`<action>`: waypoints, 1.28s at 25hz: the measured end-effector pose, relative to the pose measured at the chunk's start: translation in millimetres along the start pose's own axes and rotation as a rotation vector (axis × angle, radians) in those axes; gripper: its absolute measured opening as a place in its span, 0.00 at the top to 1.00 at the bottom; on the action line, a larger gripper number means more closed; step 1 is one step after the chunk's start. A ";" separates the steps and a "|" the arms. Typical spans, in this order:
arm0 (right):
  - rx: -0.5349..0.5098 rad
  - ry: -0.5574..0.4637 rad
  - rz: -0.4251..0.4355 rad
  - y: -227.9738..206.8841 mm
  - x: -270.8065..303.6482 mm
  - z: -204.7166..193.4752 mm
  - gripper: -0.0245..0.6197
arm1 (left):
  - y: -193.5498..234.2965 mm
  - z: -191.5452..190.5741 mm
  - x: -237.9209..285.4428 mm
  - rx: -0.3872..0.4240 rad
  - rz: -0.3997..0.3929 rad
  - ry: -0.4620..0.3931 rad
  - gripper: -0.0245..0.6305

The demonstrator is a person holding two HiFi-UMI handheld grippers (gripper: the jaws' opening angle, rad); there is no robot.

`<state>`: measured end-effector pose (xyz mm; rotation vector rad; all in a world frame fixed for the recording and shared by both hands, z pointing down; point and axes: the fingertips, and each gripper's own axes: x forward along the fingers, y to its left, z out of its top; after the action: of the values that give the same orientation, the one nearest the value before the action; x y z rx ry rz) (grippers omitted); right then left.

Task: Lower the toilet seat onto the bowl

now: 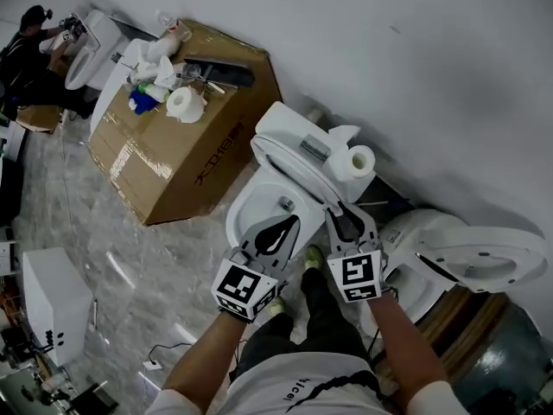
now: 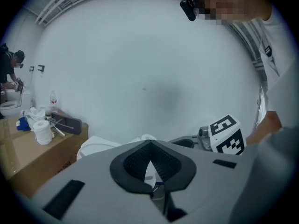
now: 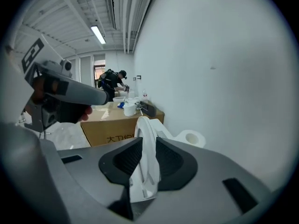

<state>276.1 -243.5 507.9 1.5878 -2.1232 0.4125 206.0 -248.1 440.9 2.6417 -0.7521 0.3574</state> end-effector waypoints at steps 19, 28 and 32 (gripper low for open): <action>-0.107 0.079 -0.137 -9.7 67.4 -54.9 0.84 | 30.8 -51.1 19.0 -0.065 0.015 0.051 0.95; -0.150 0.129 -0.051 23.8 63.1 -62.3 0.84 | 35.9 -61.3 -5.2 -0.077 0.026 0.038 0.95; -0.177 0.153 -0.010 44.0 59.7 -66.6 0.87 | 38.6 -66.5 -22.7 -0.083 0.042 0.027 0.95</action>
<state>232.0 -246.9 597.2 1.4205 -1.9771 0.3225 156.8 -240.7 503.9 2.5420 -0.7978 0.3652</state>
